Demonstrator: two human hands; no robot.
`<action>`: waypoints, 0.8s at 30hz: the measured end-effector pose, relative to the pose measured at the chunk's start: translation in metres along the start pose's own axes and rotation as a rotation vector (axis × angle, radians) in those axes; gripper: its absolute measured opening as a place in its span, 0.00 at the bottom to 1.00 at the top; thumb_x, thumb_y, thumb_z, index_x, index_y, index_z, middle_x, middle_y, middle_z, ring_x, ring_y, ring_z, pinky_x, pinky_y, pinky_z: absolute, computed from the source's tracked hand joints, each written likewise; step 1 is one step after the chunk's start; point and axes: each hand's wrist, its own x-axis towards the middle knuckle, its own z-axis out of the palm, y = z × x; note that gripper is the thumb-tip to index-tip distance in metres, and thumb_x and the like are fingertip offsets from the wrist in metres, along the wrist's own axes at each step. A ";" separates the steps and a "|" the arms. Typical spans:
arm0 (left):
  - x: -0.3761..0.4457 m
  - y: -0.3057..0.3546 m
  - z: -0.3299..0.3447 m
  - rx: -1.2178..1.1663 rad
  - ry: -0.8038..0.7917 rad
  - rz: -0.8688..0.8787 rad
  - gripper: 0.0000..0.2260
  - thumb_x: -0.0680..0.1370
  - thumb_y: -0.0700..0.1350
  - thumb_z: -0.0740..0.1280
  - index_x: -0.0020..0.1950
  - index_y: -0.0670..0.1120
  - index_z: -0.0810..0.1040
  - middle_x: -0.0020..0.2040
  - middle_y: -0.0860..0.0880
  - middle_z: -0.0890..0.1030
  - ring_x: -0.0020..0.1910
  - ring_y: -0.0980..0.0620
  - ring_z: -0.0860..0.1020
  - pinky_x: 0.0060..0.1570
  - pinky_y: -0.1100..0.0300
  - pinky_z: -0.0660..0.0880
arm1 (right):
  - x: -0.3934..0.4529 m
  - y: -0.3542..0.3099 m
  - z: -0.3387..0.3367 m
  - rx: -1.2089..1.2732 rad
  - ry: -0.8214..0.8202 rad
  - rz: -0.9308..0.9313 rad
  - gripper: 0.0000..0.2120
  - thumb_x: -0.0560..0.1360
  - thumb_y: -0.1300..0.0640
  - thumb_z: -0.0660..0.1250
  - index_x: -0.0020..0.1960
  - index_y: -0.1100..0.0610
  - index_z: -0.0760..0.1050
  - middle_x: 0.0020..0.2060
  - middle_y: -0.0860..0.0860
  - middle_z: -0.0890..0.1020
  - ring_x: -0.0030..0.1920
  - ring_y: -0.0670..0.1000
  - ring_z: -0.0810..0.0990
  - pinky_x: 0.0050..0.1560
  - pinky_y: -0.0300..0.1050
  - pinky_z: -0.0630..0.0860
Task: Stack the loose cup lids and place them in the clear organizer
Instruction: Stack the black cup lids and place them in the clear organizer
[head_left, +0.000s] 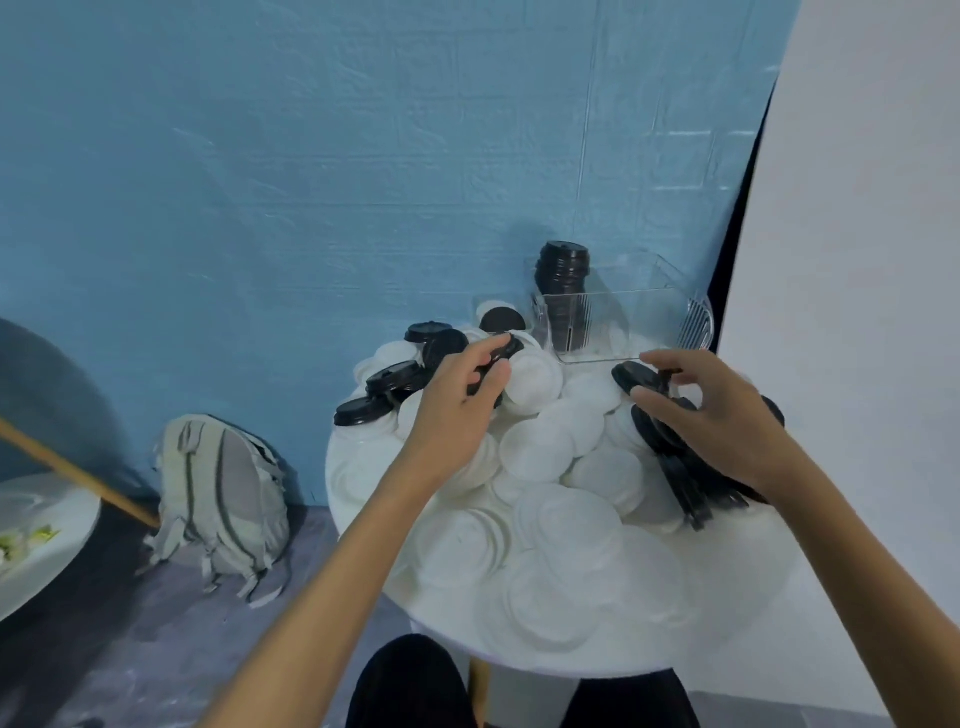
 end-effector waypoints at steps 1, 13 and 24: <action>0.001 -0.001 0.003 0.001 -0.022 0.011 0.15 0.85 0.54 0.61 0.72 0.61 0.75 0.66 0.54 0.76 0.64 0.60 0.75 0.65 0.61 0.72 | -0.003 0.007 -0.003 -0.029 -0.002 0.014 0.21 0.75 0.40 0.70 0.66 0.44 0.76 0.62 0.45 0.77 0.59 0.49 0.76 0.68 0.59 0.71; 0.001 0.001 0.059 0.079 -0.336 0.071 0.14 0.83 0.54 0.65 0.69 0.64 0.76 0.64 0.58 0.76 0.61 0.61 0.76 0.61 0.60 0.74 | -0.044 0.068 -0.006 -0.145 0.083 0.097 0.30 0.68 0.28 0.62 0.67 0.38 0.73 0.62 0.41 0.74 0.63 0.50 0.70 0.64 0.50 0.60; -0.008 0.017 0.082 0.186 -0.493 0.117 0.16 0.81 0.55 0.68 0.70 0.61 0.75 0.60 0.57 0.78 0.59 0.57 0.76 0.61 0.56 0.74 | -0.076 0.084 -0.004 -0.157 0.078 0.052 0.27 0.66 0.27 0.65 0.62 0.35 0.76 0.58 0.35 0.74 0.61 0.46 0.67 0.61 0.46 0.56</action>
